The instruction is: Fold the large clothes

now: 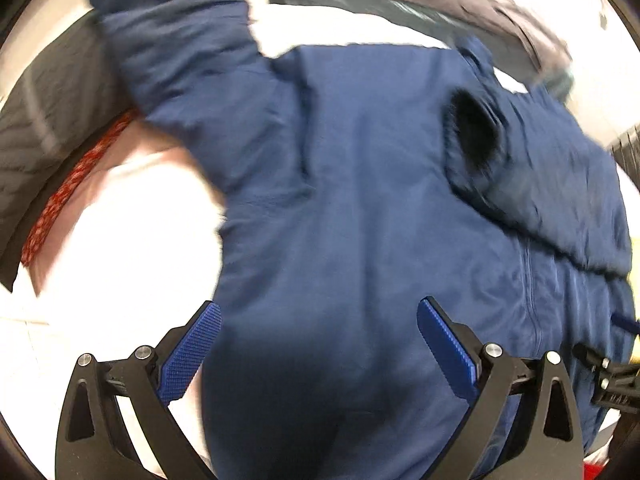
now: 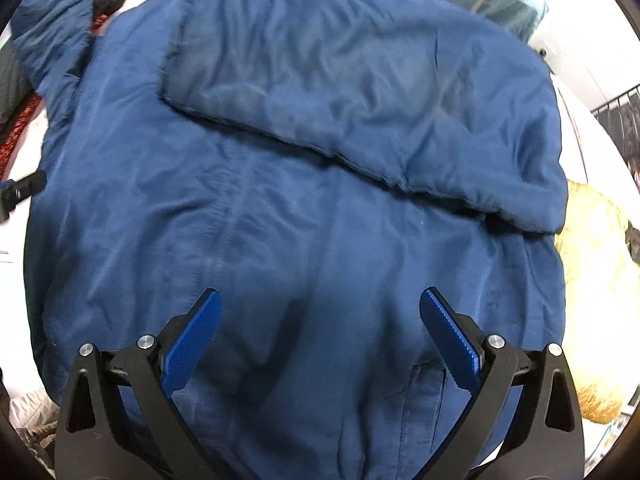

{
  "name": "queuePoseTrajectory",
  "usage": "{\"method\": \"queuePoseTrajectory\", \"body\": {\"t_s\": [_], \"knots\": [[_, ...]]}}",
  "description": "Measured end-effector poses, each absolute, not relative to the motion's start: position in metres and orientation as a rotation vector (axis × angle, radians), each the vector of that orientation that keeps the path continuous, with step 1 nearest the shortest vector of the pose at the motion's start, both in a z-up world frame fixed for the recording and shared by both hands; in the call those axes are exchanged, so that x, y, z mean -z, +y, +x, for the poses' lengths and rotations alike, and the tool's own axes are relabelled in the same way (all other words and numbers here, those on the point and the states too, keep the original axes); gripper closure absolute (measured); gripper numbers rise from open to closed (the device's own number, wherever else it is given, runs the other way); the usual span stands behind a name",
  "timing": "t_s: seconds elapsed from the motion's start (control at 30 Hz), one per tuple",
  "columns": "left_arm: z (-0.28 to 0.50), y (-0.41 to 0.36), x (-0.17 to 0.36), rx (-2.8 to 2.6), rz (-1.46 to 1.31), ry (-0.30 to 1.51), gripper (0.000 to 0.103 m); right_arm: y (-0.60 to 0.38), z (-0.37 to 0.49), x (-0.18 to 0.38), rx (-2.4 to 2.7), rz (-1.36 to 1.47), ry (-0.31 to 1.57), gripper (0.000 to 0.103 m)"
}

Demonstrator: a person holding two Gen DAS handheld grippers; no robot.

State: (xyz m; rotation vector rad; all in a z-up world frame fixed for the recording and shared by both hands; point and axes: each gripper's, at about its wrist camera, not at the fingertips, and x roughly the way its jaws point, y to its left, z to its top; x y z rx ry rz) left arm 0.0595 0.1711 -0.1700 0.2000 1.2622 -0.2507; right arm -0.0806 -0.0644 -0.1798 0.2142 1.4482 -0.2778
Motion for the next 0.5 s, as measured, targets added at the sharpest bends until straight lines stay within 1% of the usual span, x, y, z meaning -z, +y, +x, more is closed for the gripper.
{"method": "queuePoseTrajectory", "body": {"t_s": [0.17, 0.23, 0.37, 0.5], "knots": [[0.094, 0.211, 0.140, 0.172, 0.133, 1.183, 0.006, -0.035, -0.081, 0.161, 0.276, 0.124, 1.373, 0.005], [0.113, 0.222, 0.130, 0.151, 0.106, 1.157, 0.006, -0.026, -0.084, 0.158, 0.269, 0.096, 1.375, 0.005], [0.163, 0.249, 0.090, 0.099, 0.016, 1.043, 0.006, -0.013, -0.096, 0.155, 0.273, 0.095, 1.370, 0.005], [0.219, 0.258, 0.051, 0.082, -0.069, 0.940, 0.006, -0.045, -0.099, 0.150, 0.296, 0.101, 1.364, 0.005]]}}
